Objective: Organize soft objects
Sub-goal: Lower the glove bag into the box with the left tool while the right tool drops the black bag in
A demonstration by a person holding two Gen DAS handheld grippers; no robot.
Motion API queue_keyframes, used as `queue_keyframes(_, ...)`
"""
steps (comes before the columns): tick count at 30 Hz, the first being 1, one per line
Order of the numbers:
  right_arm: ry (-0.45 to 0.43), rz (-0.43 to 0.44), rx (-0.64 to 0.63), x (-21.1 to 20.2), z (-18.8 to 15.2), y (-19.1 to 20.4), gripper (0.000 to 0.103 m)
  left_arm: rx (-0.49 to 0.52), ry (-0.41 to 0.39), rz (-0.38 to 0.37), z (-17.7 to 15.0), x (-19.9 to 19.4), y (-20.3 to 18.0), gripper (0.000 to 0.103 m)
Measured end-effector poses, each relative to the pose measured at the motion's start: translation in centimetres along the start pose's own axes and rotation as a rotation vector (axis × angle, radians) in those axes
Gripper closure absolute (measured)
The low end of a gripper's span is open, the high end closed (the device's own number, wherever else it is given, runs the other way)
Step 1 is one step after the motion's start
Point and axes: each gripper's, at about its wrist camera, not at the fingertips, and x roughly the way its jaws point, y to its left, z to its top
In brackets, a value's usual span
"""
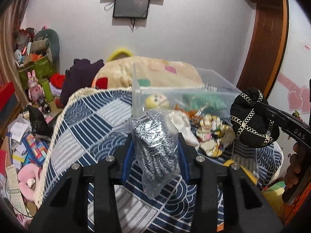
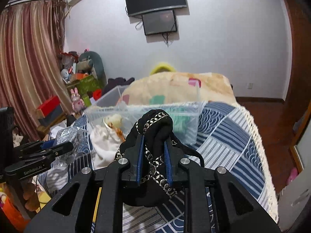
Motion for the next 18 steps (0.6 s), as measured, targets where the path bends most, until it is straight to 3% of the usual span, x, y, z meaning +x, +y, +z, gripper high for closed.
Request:
queue_keyframes(14, -0.142, -0.027, 0.017, 1.0, 5.8, 0.2, 0.086, 0.087, -0.176, 0.039, 6.0, -1.8, -1.5, 0.062)
queue_keyframes(18, -0.157, -0.043, 0.022, 2.0, 6.9, 0.5, 0.086, 0.081, -0.189, 0.030, 7.6, -0.8, -1.5, 0.062)
